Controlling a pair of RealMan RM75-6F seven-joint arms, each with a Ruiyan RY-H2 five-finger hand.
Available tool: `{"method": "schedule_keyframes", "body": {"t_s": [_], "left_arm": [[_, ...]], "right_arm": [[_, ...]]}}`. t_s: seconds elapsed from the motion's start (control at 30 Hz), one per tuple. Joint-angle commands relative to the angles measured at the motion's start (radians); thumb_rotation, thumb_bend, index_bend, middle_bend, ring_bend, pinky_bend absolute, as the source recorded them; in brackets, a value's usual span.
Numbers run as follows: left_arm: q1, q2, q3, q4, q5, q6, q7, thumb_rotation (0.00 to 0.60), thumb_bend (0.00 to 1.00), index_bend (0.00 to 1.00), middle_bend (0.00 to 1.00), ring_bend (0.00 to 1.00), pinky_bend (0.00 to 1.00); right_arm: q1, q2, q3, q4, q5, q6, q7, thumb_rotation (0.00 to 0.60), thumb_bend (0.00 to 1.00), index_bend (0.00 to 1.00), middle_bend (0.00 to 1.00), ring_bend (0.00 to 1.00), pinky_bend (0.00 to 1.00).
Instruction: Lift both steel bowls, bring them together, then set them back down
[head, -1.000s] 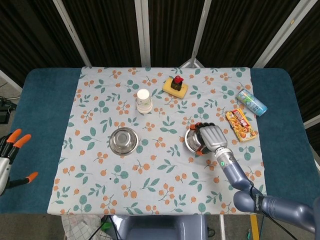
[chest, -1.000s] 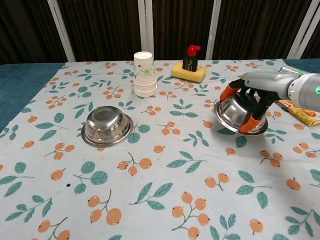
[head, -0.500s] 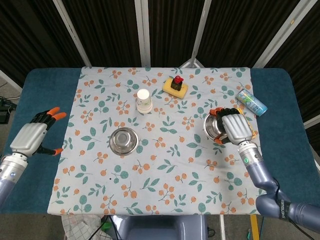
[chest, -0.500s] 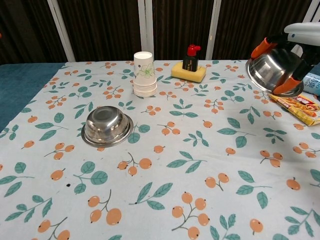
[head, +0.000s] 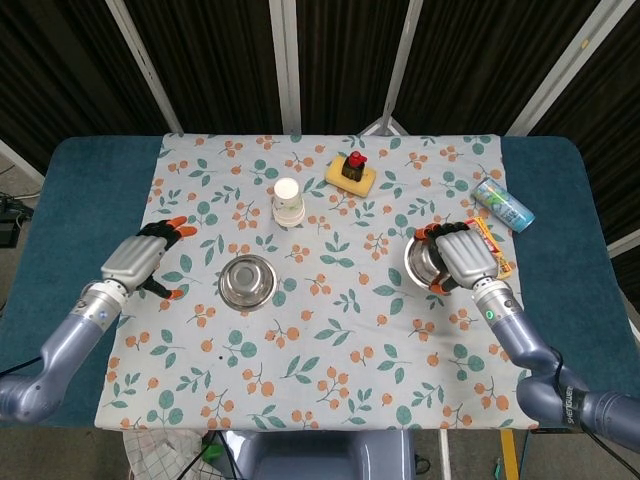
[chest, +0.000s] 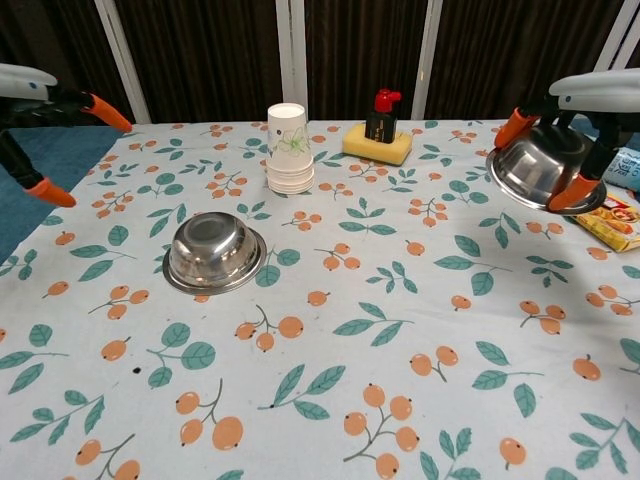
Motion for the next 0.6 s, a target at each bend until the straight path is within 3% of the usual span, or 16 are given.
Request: {"method": "schedule_keyframes", "body": {"t_s": [0.03,0.3,0.6], "left_arm": [[-0.064,-0.064,0.004,0.043,-0.071,-0.011,0.051,0.6,0.0,0.15,0.0,0.0,0.02],[-0.192,-0.192,0.036,0.137,-0.213,-0.059,0.138,0.6,0.0,0.15,0.0,0.0,0.02],[-0.239,-0.271,0.057,0.195,-0.238,-0.082,0.13,0.6,0.0,0.15,0.0,0.0,0.02]], "right_arm": [[0.014,0.006,0.007,-0.003,0.026,-0.01,-0.013,0.6,0.03,0.38,0.3,0.28,0.2],[0.038,0.018,0.002,-0.002,0.096,-0.018,-0.059,0.6,0.03,0.38,0.3,0.28,0.2],[0.045,0.018,-0.006,0.012,0.128,-0.012,-0.069,0.6,0.03,0.38,0.3,0.28,0.2]]}}
